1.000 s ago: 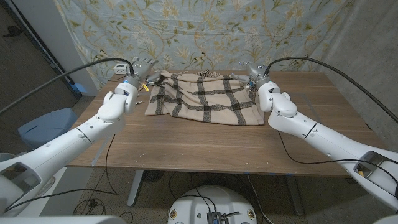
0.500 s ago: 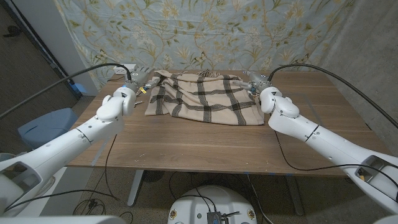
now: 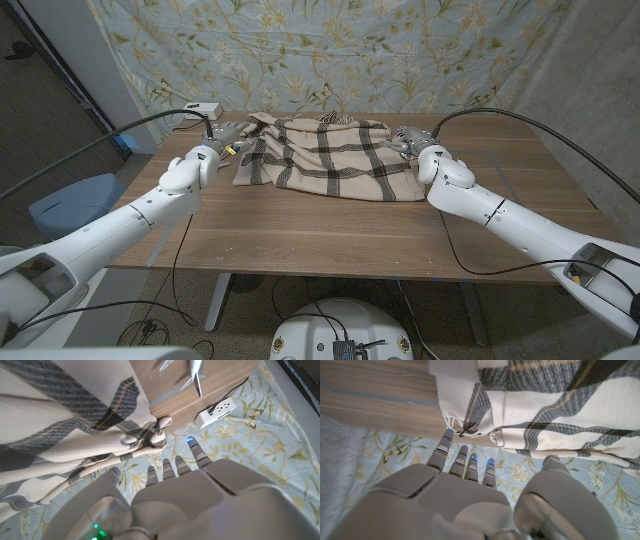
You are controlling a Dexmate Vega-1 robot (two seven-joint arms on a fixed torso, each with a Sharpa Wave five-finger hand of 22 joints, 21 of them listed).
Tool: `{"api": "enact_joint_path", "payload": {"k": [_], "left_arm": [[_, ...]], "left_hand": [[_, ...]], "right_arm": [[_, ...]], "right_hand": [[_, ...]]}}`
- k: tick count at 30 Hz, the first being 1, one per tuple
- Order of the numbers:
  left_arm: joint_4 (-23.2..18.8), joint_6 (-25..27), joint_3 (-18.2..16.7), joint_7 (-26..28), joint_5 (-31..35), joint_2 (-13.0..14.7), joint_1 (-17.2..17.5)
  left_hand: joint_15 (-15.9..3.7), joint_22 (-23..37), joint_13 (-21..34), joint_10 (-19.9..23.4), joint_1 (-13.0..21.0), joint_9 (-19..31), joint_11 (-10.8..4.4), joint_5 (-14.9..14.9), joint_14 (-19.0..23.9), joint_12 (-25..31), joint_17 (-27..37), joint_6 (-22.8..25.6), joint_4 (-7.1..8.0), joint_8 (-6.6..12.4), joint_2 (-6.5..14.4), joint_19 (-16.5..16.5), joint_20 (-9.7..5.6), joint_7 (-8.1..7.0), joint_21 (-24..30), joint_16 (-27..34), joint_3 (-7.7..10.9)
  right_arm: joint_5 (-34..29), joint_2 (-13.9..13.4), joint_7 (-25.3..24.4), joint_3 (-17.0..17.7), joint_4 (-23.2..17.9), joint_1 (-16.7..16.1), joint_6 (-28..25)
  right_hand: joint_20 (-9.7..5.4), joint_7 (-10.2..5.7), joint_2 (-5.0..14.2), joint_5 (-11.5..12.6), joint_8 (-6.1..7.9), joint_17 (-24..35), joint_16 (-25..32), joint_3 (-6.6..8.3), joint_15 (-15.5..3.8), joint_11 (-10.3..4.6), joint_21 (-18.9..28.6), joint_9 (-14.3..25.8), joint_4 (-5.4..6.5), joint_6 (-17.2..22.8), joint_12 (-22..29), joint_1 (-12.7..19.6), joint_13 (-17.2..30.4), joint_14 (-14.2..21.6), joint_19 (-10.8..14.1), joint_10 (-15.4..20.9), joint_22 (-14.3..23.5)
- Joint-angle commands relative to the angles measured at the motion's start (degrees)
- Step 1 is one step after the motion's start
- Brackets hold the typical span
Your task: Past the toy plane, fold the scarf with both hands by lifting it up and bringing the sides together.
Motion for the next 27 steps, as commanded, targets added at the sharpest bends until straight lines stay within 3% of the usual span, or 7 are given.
{"api": "enact_joint_path", "payload": {"k": [1, 4, 11, 17, 25, 27], "left_arm": [[4.51, -2.83, 2.83, -0.84, -2.84, -0.98, -2.55], [5.64, -3.28, 3.44, -1.34, -3.16, -1.26, -3.33], [7.54, -4.48, 4.93, -1.38, -2.87, -1.65, -4.77], [8.94, -5.02, 5.71, -1.31, -2.63, -2.14, -5.77], [10.41, -6.38, 6.44, -0.6, -2.46, -2.45, -6.69], [10.66, -6.73, 6.55, -0.37, -2.45, -2.5, -6.83]], "left_hand": [[-0.05, 0.19, 0.04, -0.49, -0.62, 0.12, 0.03, 0.41, -0.35, 0.26, 0.04, -0.32, -0.09, 0.2, 1.09, 0.23, -0.15, 0.07, -0.14, 0.37, -0.35], [-0.05, 0.2, 0.04, -0.53, -0.76, 0.12, 0.04, 0.44, -0.44, 0.29, 0.03, -0.33, -0.1, 0.24, 1.11, 0.34, -0.2, 0.22, -0.15, 0.37, -0.36], [-0.03, 0.21, 0.04, -0.91, -1.2, 0.12, -0.06, 0.56, -0.67, 0.31, 0.01, -0.47, -0.14, 0.32, 1.21, 0.4, -0.31, 0.6, -0.31, 0.39, -0.37], [-0.04, 0.21, 0.04, -0.93, -1.45, 0.12, -0.29, 0.63, -0.67, 0.4, -0.01, -0.42, -0.17, 0.4, 1.3, 0.5, -0.39, 0.85, -0.38, 0.46, -0.33], [-0.21, 0.22, 0.03, -0.91, -1.75, 0.12, -0.24, 0.76, -0.62, 0.54, -0.05, -0.34, -0.24, 0.51, 1.46, 0.75, -0.65, 1.02, -0.46, 0.54, -0.22], [-0.26, 0.22, 0.03, -0.88, -1.84, 0.12, -0.36, 0.81, -0.59, 0.6, -0.07, -0.36, -0.28, 0.53, 1.53, 0.79, -0.66, 1.07, -0.52, 0.57, -0.15]], "right_arm": [[1.37, 0.99, -0.76, -4.18, 5.38, 3.38, -3.87], [1.65, 1.48, -0.92, -5.01, 6.88, 4.08, -4.44], [2.33, 3.43, -0.89, -7.06, 10.86, 6.41, -8.0], [2.91, 4.73, -0.78, -9.34, 13.94, 8.77, -10.56], [4.22, 6.72, 1.65, -13.5, 18.89, 13.02, -13.01], [5.02, 7.25, 2.71, -14.29, 20.19, 14.04, -13.19]], "right_hand": [[0.18, 0.1, 0.55, 0.46, 0.52, -0.11, 0.44, 0.23, -0.07, 0.02, -0.42, 0.08, -0.58, 0.7, 0.55, 0.74, 0.02, -0.01, 0.09, 0.64, 0.14], [-0.98, 0.19, 0.59, 0.49, 0.66, -0.42, 0.71, 0.26, -0.53, -0.44, -0.51, 0.07, -0.84, 0.96, 0.82, 0.96, -0.03, 0.29, 0.21, 1.11, 0.13], [-1.65, 0.23, 0.76, 0.51, 0.72, -0.67, 0.8, 0.28, -0.63, -0.08, -0.66, 0.06, -1.01, 1.07, 0.9, 1.06, -0.07, 0.17, 0.15, 1.22, 0.14], [-1.98, 1.73, 1.06, 0.5, 0.49, -1.07, 0.7, 0.2, -0.48, 0.01, -1.02, 0.04, -1.16, 0.35, 0.68, 0.95, -0.14, -0.79, -0.23, 0.44, 0.15], [-2.54, 4.36, 1.41, 0.42, 0.36, -1.73, 0.41, -0.69, -0.57, 0.26, -2.67, -0.04, -0.58, -0.64, 0.12, -0.98, -0.24, -4.48, -3.54, -2.85, 0.2], [-2.62, 4.04, 1.63, 0.41, 0.49, -1.8, 0.32, -0.93, -0.59, 0.09, -3.1, -0.06, -0.22, -0.41, 0.15, -1.73, -0.25, -5.57, -4.65, -3.35, 0.22]]}}
